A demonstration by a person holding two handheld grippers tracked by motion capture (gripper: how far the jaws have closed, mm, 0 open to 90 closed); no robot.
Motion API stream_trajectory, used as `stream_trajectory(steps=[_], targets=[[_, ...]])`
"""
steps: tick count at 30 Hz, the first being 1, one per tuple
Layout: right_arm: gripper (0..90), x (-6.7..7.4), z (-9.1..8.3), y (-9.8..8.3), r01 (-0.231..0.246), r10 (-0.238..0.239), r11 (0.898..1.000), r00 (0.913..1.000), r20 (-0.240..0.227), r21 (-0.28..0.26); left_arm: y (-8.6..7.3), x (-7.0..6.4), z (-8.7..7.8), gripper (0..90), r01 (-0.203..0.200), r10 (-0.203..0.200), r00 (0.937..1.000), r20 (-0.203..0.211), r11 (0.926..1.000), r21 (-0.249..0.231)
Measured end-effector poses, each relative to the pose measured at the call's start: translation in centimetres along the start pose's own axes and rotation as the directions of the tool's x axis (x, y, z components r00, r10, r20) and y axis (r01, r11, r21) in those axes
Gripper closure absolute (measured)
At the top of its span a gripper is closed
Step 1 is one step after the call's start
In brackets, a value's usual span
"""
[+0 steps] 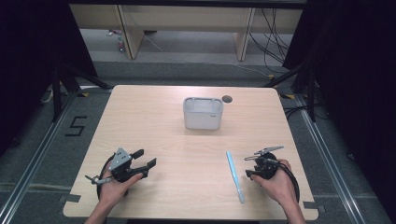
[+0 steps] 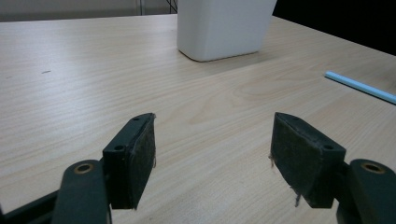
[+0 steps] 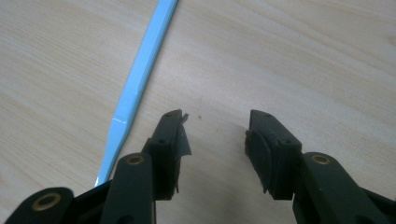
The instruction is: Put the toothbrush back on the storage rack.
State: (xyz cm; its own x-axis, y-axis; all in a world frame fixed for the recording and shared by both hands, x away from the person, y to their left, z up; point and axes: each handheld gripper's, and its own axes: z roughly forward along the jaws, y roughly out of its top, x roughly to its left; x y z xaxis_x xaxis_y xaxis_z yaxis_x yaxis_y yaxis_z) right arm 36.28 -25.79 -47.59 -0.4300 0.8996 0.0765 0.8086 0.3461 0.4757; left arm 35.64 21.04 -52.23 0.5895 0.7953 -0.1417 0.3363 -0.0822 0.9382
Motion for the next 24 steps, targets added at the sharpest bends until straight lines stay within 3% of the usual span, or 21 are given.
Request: stream_trajectory(steps=[4,6,9,14,15,16,18,19,23,24], targets=[[55.7,0.0,0.0,0.4,0.004,-0.004,1.0,1.0,-0.002,0.027,0.0,-0.1,-0.1,29.3,-0.008,0.008,0.9999,-0.008,1.0,-0.003],[55.6,0.1,-0.1,0.5,-0.023,0.023,0.999,0.9997,0.001,0.03,-0.1,-0.1,0.0,28.9,-0.011,0.011,0.9999,-0.004,0.9998,-0.017],[54.8,0.6,-0.4,1.0,-0.084,0.085,0.992,0.9964,-0.002,0.093,-0.1,-0.2,-0.2,28.5,-0.025,0.025,0.9995,-0.018,0.9996,-0.012],[54.3,1.0,-0.3,1.8,-0.097,0.095,0.986,0.9953,0.017,0.138,-0.2,-0.4,-0.1,28.8,-0.035,0.034,0.9993,-0.015,0.9992,-0.02],[54.3,1.5,-0.3,2.0,-0.142,0.14,0.978,0.9899,0.022,0.151,-0.2,-0.4,-0.1,28.9,-0.032,0.032,0.9994,-0.015,0.9993,-0.02],[54.4,1.4,-0.2,2.3,-0.103,0.104,0.981,0.9946,0.005,0.161,-0.1,-0.4,-0.1,28.9,-0.031,0.03,0.9994,-0.016,0.9993,-0.02],[54.4,1.5,-0.1,2.5,-0.114,0.115,0.978,0.9933,0.005,0.176,-0.2,-0.4,-0.1,29.0,-0.03,0.029,0.9994,-0.019,0.9993,-0.021],[54.5,1.5,0.0,2.7,-0.088,0.089,0.98,0.996,0.006,0.18,-0.2,-0.4,-0.1,29.0,-0.031,0.031,0.9994,-0.019,0.9993,-0.021],[54.9,1.7,0.4,3.4,-0.063,0.066,0.974,0.9978,-0.003,0.216,-0.1,-0.4,-0.1,29.3,-0.034,0.034,0.9993,-0.018,0.9993,-0.015],[55.3,1.9,0.5,3.5,-0.079,0.079,0.971,0.9968,0.008,0.226,-0.1,-0.4,-0.1,29.5,-0.034,0.034,0.9991,-0.024,0.9994,-0.008]])
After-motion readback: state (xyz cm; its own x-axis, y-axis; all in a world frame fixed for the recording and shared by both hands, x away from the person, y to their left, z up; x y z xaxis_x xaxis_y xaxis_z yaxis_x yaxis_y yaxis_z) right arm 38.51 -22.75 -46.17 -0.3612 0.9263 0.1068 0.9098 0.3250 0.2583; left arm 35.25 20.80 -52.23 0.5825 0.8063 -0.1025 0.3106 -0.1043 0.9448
